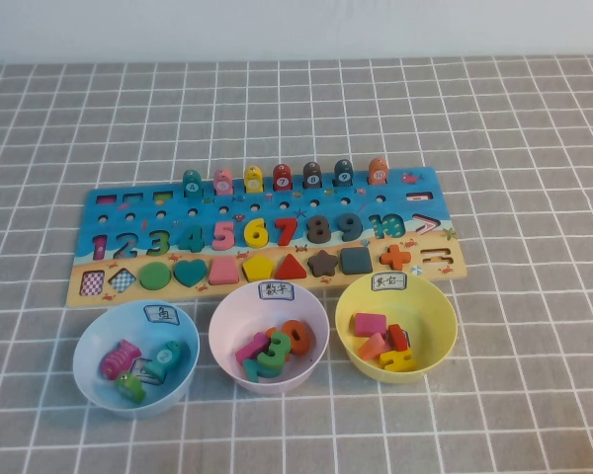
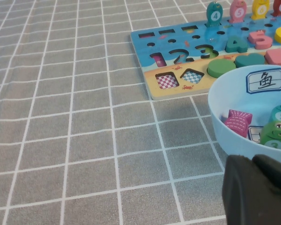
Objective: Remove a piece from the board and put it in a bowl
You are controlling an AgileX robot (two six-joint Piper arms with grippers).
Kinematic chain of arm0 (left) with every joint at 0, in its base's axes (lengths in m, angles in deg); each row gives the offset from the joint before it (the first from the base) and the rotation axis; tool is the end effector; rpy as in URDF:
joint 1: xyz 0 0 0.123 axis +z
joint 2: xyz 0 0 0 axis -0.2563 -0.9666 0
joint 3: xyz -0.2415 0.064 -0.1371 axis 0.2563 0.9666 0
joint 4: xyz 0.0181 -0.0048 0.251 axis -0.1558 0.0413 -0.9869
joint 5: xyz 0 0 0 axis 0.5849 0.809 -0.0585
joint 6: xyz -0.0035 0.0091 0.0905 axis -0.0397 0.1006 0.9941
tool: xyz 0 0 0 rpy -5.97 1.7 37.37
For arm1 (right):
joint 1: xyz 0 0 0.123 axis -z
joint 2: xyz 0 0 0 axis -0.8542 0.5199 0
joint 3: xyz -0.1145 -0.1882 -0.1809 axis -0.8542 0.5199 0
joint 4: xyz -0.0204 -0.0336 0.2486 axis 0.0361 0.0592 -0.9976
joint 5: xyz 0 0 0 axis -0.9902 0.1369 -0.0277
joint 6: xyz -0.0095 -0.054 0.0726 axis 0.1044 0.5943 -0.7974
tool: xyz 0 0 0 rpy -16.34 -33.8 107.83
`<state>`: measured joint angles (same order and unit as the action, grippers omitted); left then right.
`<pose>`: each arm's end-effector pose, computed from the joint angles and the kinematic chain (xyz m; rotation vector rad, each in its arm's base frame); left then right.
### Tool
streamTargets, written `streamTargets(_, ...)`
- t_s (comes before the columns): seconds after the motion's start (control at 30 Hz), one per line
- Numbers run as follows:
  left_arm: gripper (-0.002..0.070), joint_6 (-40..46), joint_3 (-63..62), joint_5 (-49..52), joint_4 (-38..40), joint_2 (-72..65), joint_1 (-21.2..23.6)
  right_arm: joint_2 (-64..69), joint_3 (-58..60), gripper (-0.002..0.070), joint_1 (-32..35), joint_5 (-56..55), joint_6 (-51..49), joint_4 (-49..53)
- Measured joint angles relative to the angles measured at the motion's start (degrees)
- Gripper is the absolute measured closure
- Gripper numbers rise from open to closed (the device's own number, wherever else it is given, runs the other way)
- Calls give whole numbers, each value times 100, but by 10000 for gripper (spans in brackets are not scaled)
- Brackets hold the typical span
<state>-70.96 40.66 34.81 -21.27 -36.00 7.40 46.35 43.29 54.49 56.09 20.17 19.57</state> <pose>0.0525 -0.0069 0.1721 0.1571 1.8590 -0.0633 0.0514 0.0061 0.1698 -0.0271 1.8910 0.1181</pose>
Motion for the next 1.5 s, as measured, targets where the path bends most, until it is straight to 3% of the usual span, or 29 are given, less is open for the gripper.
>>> streamTargets(0.2,678,-9,0,-121,0,0,0,0,0,694,0,0,0,0)
streamTargets(0.8,678,-1088,0,-1168,1881,0,0,0,0,694,0,0,0,0)
streamTargets(1.03,678,-997,0,-1597,1998,0,0,0,0,694,0,0,0,0)
streamTargets(1.27,678,-1273,-784,-534,2121,-561,0,0,0,694,0,0,0,0)
streamTargets(1.5,678,-558,-2760,1156,1574,-2495,0,0,0,694,0,0,0,0)
